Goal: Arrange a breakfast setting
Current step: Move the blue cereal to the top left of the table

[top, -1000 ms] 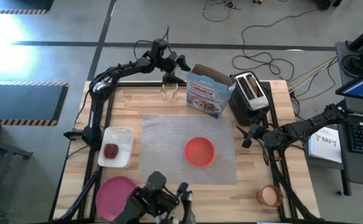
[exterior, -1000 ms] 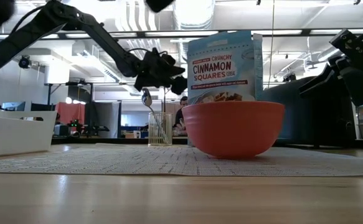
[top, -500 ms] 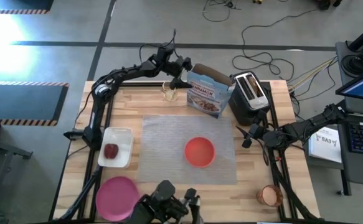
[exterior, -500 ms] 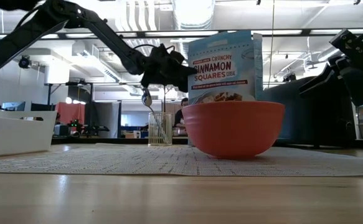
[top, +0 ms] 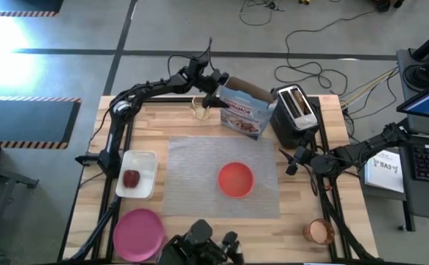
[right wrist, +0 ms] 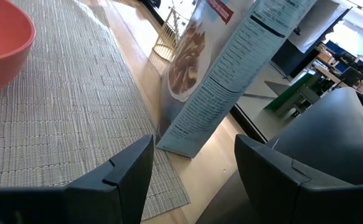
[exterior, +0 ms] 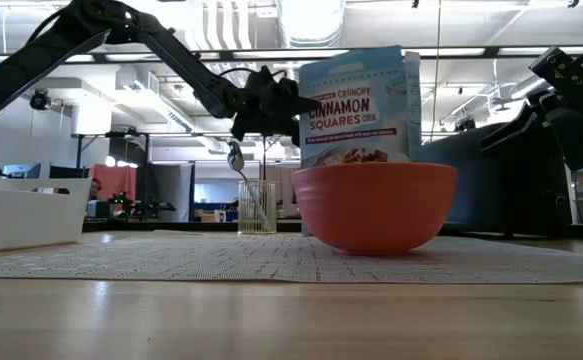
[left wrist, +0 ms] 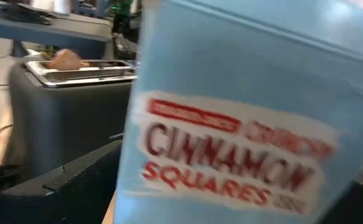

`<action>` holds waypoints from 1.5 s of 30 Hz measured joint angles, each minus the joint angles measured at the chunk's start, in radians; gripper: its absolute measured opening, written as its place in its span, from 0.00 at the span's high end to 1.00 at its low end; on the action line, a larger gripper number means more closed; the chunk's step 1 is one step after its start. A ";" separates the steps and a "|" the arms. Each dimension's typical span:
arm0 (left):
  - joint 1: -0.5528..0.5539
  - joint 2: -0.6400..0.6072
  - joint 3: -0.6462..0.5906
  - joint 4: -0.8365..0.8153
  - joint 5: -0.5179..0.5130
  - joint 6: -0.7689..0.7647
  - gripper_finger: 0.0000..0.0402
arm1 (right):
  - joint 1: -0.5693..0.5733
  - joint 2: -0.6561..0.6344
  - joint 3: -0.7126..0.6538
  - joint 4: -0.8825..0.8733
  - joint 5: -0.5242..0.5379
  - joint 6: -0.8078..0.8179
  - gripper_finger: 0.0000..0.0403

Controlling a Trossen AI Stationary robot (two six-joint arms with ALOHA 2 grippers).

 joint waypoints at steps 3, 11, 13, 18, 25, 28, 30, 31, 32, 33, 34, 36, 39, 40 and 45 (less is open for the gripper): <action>-0.002 0.000 0.000 0.005 0.029 0.000 0.03 | 0.000 0.000 0.000 0.000 0.000 0.000 0.47; -0.002 0.000 0.000 0.006 0.023 0.009 0.24 | 0.000 0.000 0.000 0.000 0.000 0.000 0.47; -0.002 0.000 0.000 0.007 0.020 0.012 0.31 | 0.000 0.000 0.000 0.000 0.000 0.000 0.47; -0.001 0.000 0.000 0.007 0.016 0.014 0.49 | 0.000 0.000 0.000 0.000 0.000 0.000 0.47; -0.002 0.000 0.000 0.007 0.021 0.010 0.72 | 0.000 0.000 0.000 0.000 0.000 0.000 0.47; 0.000 -0.001 0.000 0.047 0.020 0.008 0.81 | 0.000 0.000 0.000 0.000 0.000 0.000 0.47; 0.000 -0.007 0.000 0.100 0.019 -0.004 0.87 | 0.000 0.000 0.000 0.000 0.000 0.000 0.47; 0.001 -0.012 0.000 0.134 0.017 -0.019 0.89 | 0.000 0.000 0.000 0.000 0.000 0.000 0.47; 0.002 -0.018 0.000 0.174 0.016 -0.032 0.92 | 0.000 0.000 0.000 0.000 0.000 0.000 0.47; 0.004 -0.025 0.000 0.217 0.016 -0.052 0.95 | 0.000 0.000 0.000 0.000 0.000 0.000 0.47; 0.008 -0.031 0.007 0.242 0.021 -0.080 0.97 | 0.000 0.000 0.000 0.000 0.000 0.000 0.47; 0.012 -0.041 0.040 0.254 0.023 -0.130 0.99 | 0.000 0.000 0.000 0.000 0.000 0.000 0.47; 0.020 -0.042 0.110 0.255 0.066 -0.229 0.99 | 0.000 0.000 0.000 0.000 0.000 0.000 0.47; 0.023 -0.042 0.133 0.251 0.082 -0.267 0.99 | 0.000 0.000 0.000 0.000 0.000 0.000 0.47; 0.054 -0.042 0.234 0.248 0.147 -0.424 1.00 | 0.000 0.000 0.000 0.000 0.000 0.000 0.47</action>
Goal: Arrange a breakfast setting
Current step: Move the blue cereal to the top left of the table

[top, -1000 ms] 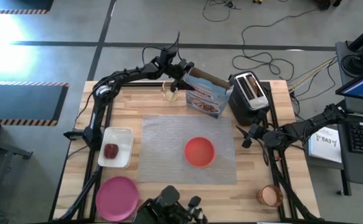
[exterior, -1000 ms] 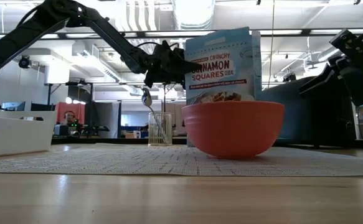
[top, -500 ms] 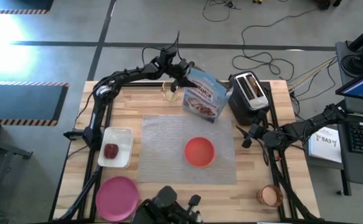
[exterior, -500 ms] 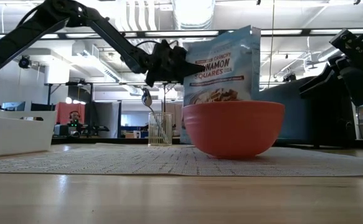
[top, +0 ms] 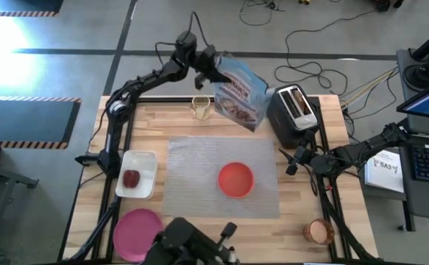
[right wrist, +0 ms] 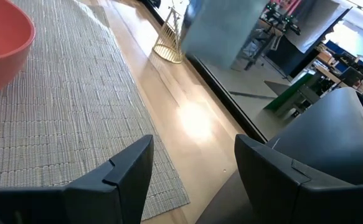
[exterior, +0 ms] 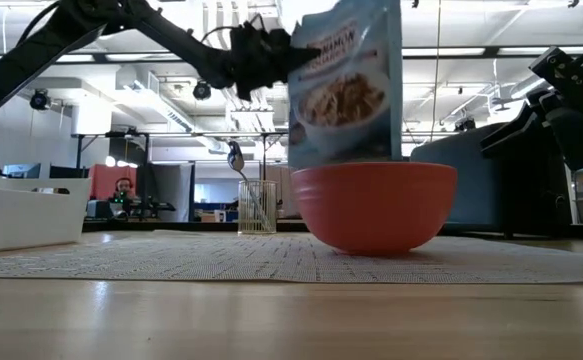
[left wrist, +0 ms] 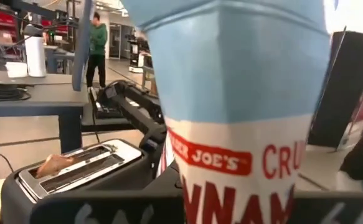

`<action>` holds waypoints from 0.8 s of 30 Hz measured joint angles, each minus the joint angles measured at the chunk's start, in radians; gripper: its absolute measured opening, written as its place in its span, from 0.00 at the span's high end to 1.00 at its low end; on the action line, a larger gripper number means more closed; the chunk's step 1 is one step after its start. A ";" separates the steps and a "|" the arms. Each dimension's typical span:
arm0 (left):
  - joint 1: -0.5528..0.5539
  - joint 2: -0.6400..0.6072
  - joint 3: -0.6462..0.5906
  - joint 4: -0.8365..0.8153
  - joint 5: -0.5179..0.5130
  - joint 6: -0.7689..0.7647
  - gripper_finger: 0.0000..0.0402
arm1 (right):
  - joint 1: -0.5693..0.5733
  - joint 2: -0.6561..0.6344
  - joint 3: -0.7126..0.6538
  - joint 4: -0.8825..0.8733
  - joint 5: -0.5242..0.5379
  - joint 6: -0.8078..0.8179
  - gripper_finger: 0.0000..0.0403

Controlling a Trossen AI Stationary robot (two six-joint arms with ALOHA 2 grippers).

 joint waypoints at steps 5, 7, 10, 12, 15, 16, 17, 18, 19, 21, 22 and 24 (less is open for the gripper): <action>0.047 -0.002 0.065 -0.008 0.112 -0.222 1.00 | 0.000 0.000 0.000 0.000 0.000 0.000 0.47; 0.056 -0.011 0.066 -0.015 0.158 -0.278 1.00 | 0.000 0.000 0.000 0.000 0.000 0.000 0.47; 0.056 -0.040 0.046 -0.016 0.183 -0.297 1.00 | 0.000 0.000 0.000 0.000 0.000 0.000 0.47; 0.056 -0.078 0.008 -0.016 0.178 -0.290 1.00 | 0.000 0.000 0.000 0.000 0.000 0.000 0.47; 0.070 -0.149 -0.069 -0.016 0.178 -0.266 1.00 | 0.000 0.000 0.000 0.000 0.000 0.000 0.47; 0.079 -0.176 -0.100 -0.017 0.180 -0.252 1.00 | 0.000 0.000 0.000 0.000 0.000 0.000 0.47; 0.089 -0.205 -0.134 -0.016 0.181 -0.239 1.00 | 0.000 0.000 0.000 0.000 0.000 0.000 0.47; 0.100 -0.237 -0.175 -0.016 0.178 -0.226 1.00 | 0.000 0.000 0.000 0.000 0.000 0.000 0.47; 0.112 -0.270 -0.215 -0.015 0.178 -0.211 1.00 | 0.000 0.000 0.000 0.000 0.000 0.000 0.47; 0.140 -0.339 -0.308 -0.016 0.178 -0.181 1.00 | 0.000 0.000 0.000 0.000 0.000 0.000 0.47; 0.154 -0.374 -0.357 -0.016 0.178 -0.166 1.00 | 0.000 0.000 0.000 0.000 0.000 0.000 0.47; 0.185 -0.446 -0.457 -0.016 0.176 -0.138 1.00 | 0.000 0.000 0.000 0.000 0.000 0.000 0.47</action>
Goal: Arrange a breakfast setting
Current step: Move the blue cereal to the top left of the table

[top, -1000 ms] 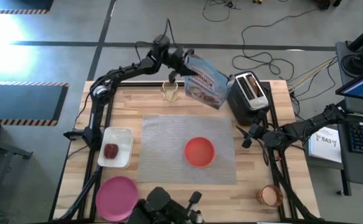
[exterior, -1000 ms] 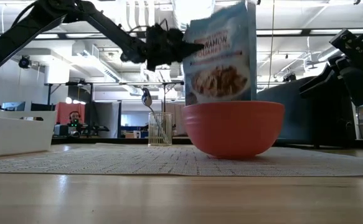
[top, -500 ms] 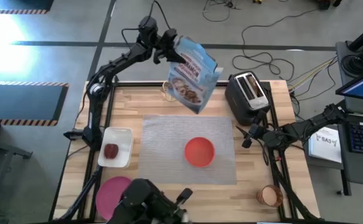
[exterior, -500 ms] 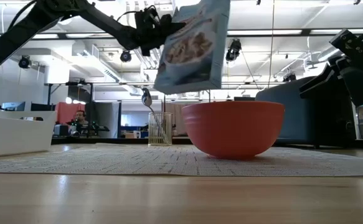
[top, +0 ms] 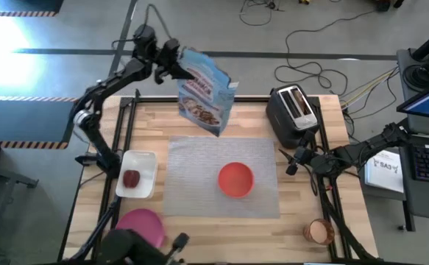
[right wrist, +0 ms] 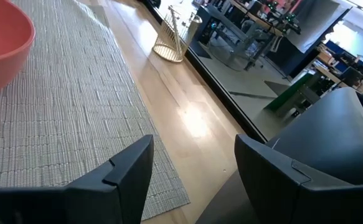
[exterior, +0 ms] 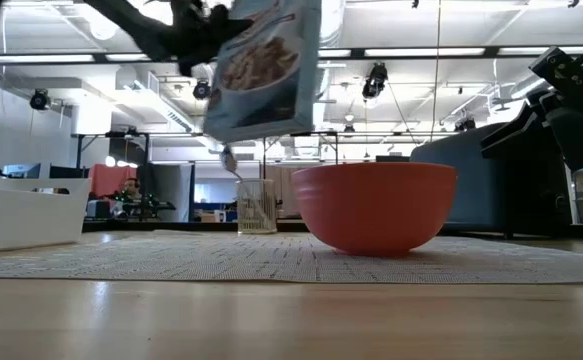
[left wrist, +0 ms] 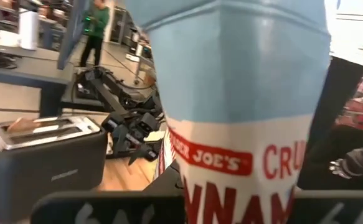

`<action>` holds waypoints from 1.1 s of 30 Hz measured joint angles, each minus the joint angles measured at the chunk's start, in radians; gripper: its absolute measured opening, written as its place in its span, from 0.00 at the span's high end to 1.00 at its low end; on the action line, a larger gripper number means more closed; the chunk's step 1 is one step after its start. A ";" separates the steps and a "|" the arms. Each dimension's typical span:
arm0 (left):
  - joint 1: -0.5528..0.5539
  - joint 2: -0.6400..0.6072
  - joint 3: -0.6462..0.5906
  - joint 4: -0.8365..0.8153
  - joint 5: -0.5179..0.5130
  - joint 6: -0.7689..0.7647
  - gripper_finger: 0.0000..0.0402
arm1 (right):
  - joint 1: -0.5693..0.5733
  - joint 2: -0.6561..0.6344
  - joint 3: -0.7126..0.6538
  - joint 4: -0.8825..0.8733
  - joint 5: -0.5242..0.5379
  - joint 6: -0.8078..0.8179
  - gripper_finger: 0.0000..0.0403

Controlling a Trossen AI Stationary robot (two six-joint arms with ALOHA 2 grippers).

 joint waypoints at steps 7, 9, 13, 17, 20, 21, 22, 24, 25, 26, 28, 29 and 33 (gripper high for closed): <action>0.097 -0.237 -0.288 0.024 -0.059 0.090 1.00 | 0.000 0.000 0.000 0.000 0.000 0.000 0.47; 0.108 -0.297 -0.334 0.036 -0.080 0.113 1.00 | 0.000 0.000 0.000 0.000 0.000 0.000 0.47; 0.118 -0.367 -0.379 0.024 -0.089 0.135 1.00 | 0.000 -0.001 0.000 0.000 0.000 0.000 0.47; 0.103 -0.384 -0.356 0.042 -0.087 0.137 1.00 | 0.000 -0.001 0.000 0.000 0.000 0.000 0.47; 0.089 -0.365 -0.343 0.033 -0.087 0.128 1.00 | 0.000 -0.001 0.000 0.000 0.000 0.000 0.47; 0.087 -0.361 -0.342 0.029 -0.088 0.120 1.00 | 0.000 -0.001 0.000 0.000 0.000 0.000 0.47; 0.085 -0.359 -0.341 0.026 -0.088 0.112 1.00 | 0.000 -0.001 0.000 0.000 0.000 0.000 0.47; 0.085 -0.361 -0.342 0.026 -0.089 0.103 1.00 | 0.000 -0.001 0.000 0.000 0.000 0.000 0.47; 0.085 -0.364 -0.347 0.021 -0.095 0.102 1.00 | 0.000 -0.001 0.000 0.000 0.000 0.000 0.47; 0.085 -0.367 -0.353 0.010 -0.103 0.103 1.00 | 0.000 -0.001 0.000 0.000 0.000 0.000 0.47; 0.094 -0.371 -0.366 -0.014 -0.123 0.108 1.00 | 0.000 -0.001 0.000 0.000 0.000 0.000 0.47; 0.101 -0.374 -0.371 -0.029 -0.132 0.114 1.00 | 0.000 -0.001 0.000 0.000 0.000 0.000 0.47; 0.146 -0.394 -0.397 -0.116 -0.178 0.212 1.00 | 0.000 -0.001 0.000 0.000 0.000 0.000 0.47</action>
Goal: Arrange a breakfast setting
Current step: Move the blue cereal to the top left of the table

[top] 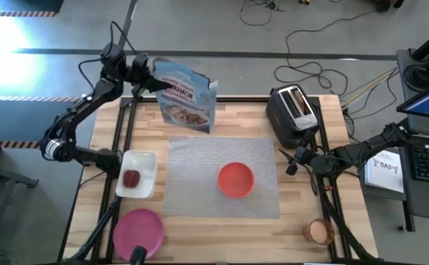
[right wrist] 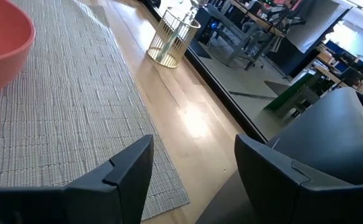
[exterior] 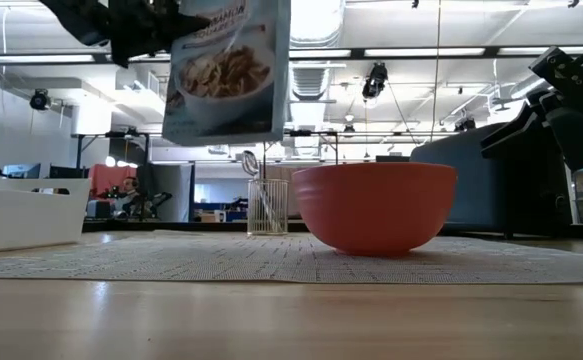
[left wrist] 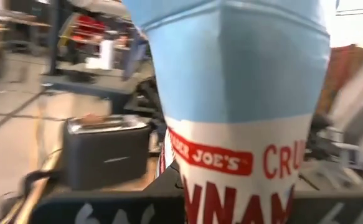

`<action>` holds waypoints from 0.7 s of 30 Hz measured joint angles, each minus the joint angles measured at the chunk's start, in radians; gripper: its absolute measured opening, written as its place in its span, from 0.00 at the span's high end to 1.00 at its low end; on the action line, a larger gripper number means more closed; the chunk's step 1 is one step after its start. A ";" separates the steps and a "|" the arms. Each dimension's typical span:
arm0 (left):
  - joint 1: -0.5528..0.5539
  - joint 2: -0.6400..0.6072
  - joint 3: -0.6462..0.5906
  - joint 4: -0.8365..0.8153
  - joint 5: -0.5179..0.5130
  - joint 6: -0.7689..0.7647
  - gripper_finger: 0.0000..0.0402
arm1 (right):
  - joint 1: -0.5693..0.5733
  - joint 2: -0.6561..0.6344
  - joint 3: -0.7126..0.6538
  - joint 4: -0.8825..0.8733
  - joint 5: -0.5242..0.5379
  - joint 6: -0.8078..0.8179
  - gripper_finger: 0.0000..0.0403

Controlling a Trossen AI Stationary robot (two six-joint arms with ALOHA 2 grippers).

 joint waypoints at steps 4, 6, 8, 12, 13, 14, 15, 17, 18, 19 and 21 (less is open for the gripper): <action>0.058 -0.014 -0.051 -0.153 -0.080 0.136 1.00 | 0.000 0.000 0.000 0.000 0.000 0.000 0.47; 0.086 -0.028 -0.073 -0.241 -0.117 0.213 1.00 | 0.000 0.000 0.000 0.000 0.000 0.000 0.47; 0.107 -0.046 -0.096 -0.323 -0.155 0.289 1.00 | 0.000 0.000 0.000 0.000 0.000 0.000 0.47; 0.140 -0.100 -0.143 -0.411 -0.245 0.387 1.00 | 0.000 0.000 0.000 0.000 0.000 0.000 0.47; 0.146 -0.119 -0.152 -0.418 -0.269 0.397 1.00 | 0.000 0.000 0.000 0.000 0.000 0.000 0.47; 0.150 -0.140 -0.164 -0.422 -0.302 0.399 1.00 | 0.000 0.000 0.000 0.000 0.000 0.000 0.47; 0.153 -0.162 -0.177 -0.424 -0.343 0.399 1.00 | 0.000 0.000 0.000 0.000 0.000 0.000 0.47; 0.154 -0.204 -0.206 -0.429 -0.444 0.404 1.00 | 0.000 0.000 0.000 0.000 0.000 0.000 0.47; 0.154 -0.228 -0.221 -0.438 -0.500 0.407 1.00 | 0.000 0.000 0.000 0.000 0.000 0.000 0.47; 0.154 -0.250 -0.234 -0.444 -0.559 0.407 1.00 | 0.000 0.000 0.000 0.000 0.000 0.000 0.47; 0.154 -0.301 -0.263 -0.447 -0.676 0.385 1.00 | 0.000 0.000 0.000 0.000 0.000 0.000 0.47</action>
